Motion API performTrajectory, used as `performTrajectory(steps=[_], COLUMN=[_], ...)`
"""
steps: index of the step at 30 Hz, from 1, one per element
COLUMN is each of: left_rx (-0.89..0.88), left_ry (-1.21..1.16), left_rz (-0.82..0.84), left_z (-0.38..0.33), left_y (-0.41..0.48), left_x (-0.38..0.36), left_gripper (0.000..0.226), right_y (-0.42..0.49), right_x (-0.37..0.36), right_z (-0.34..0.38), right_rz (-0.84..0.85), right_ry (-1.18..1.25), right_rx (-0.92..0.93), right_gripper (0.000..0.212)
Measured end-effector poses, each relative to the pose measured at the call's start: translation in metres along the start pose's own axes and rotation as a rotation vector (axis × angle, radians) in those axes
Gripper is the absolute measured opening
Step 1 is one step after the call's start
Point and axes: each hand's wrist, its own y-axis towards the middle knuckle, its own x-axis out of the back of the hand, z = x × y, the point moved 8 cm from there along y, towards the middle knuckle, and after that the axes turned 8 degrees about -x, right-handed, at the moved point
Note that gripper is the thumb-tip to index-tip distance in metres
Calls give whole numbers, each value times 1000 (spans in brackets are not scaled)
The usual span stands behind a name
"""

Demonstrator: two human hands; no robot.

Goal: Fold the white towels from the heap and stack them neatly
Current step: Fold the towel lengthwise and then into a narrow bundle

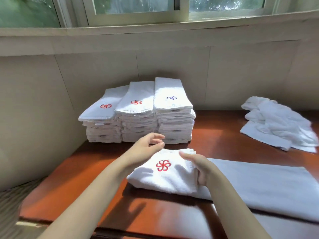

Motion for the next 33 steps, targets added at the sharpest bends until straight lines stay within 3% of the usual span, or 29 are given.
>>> performTrajectory(steps=[2, 4, 10, 12, 17, 23, 28, 30, 33], left_rx=[75, 134, 193, 190, 151, 84, 37, 36, 69], left_ry=[30, 51, 51, 35, 26, 16, 26, 10, 189], left_rz=[-82, -145, -220, -207, -168, -118, -93, -92, -73], left_z=[19, 32, 42, 38, 20, -3, -20, -19, -2], left_y=[-6, -12, -15, -13, -6, 7, 27, 32, 33], left_x=[16, 27, 24, 14, -13, -53, -96, -112, -127], left_gripper=[20, 18, 20, 19, 17, 16, 18, 18, 21], right_y=[1, -2, -11, -18, -39, -71, -97, -99, -109], right_x=[9, 9, 21, 34, 79, 159, 245, 263, 286], right_z=[2, 7, 9, 17, 32, 44, 50, 43, 38], right_rz=[-160, -211, -56, -16, -68, -237, -612, -678, -765], right_ry=[-192, -256, -137, -109, -193, -210, -356, -424, -360], right_rx=[36, 62, -46, -8, 106, 166, 157, 157, 178], right_gripper=[26, 18, 34, 42, 25, 16, 12, 15, 14])
